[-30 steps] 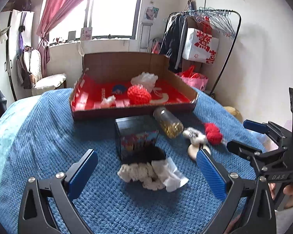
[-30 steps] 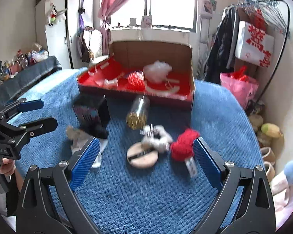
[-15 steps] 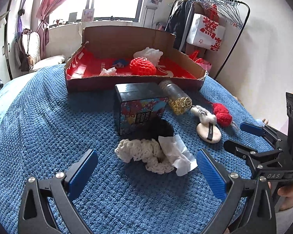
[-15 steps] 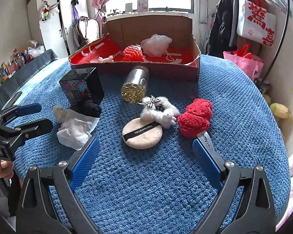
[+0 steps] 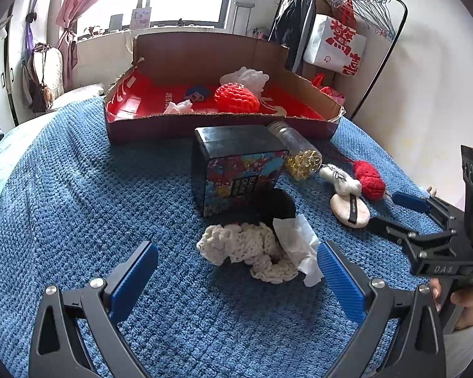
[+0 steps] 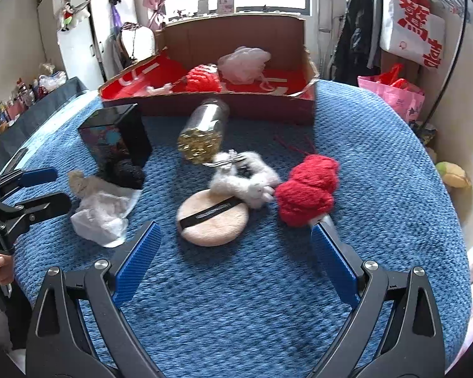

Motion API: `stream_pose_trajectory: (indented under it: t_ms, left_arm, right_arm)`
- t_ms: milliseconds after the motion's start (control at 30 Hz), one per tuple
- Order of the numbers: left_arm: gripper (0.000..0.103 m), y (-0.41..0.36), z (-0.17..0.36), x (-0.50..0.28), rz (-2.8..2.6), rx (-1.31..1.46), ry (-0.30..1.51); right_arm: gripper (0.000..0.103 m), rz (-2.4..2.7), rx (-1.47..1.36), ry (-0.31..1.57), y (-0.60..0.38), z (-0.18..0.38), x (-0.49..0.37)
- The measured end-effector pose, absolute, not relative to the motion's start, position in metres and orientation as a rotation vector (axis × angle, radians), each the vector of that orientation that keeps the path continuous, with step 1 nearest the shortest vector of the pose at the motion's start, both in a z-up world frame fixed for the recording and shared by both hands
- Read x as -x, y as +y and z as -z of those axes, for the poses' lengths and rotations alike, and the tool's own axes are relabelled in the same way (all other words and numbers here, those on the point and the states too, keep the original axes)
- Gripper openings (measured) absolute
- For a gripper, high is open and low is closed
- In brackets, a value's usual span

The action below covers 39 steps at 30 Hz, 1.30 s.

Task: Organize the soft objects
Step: 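Withdraw both tools from the box toward the items on the blanket, then grasp the white crochet scrunchie with the left tool while the right tool grasps the red knitted sock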

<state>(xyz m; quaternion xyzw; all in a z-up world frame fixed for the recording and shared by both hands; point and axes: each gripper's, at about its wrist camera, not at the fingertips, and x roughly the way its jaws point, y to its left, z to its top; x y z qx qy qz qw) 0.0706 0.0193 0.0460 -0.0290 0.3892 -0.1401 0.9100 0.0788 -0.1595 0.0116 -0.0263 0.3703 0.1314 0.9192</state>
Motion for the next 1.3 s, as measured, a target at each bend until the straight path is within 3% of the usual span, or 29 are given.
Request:
stream_pose_trajectory:
  t_ms: [300, 533, 633, 833, 900, 967, 1067, 1300]
  left_arm:
    - [0.101, 0.028, -0.046, -0.078, 0.315, 0.059, 0.841]
    - [0.086, 0.031, -0.042, -0.087, 0.355, 0.041, 0.884]
    - [0.085, 0.034, -0.042, -0.090, 0.364, 0.040, 0.894]
    - [0.084, 0.034, -0.039, -0.098, 0.394, 0.022, 0.913]
    - [0.073, 0.028, -0.034, -0.103, 0.411, 0.014, 0.921]
    - [0.053, 0.024, -0.028, -0.108, 0.444, 0.031, 0.937]
    - [0.036, 0.022, -0.030, -0.108, 0.477, 0.049, 0.917]
    - [0.031, 0.024, -0.040, -0.092, 0.456, 0.030, 0.881]
  right_arm:
    - [0.098, -0.239, 0.006, 0.787, -0.194, -0.013, -0.096]
    - [0.097, -0.235, -0.005, 0.808, -0.211, -0.012, -0.117]
    - [0.096, -0.235, -0.004, 0.811, -0.215, -0.012, -0.124]
    - [0.081, -0.244, 0.010, 0.833, -0.215, -0.007, -0.139]
    - [0.057, -0.249, 0.007, 0.847, -0.215, -0.002, -0.146]
    - [0.047, -0.272, -0.009, 0.862, -0.215, 0.001, -0.150]
    - [0.045, -0.300, -0.020, 0.847, -0.214, -0.001, -0.147]
    - [0.045, -0.318, -0.044, 0.768, -0.213, -0.024, -0.119]
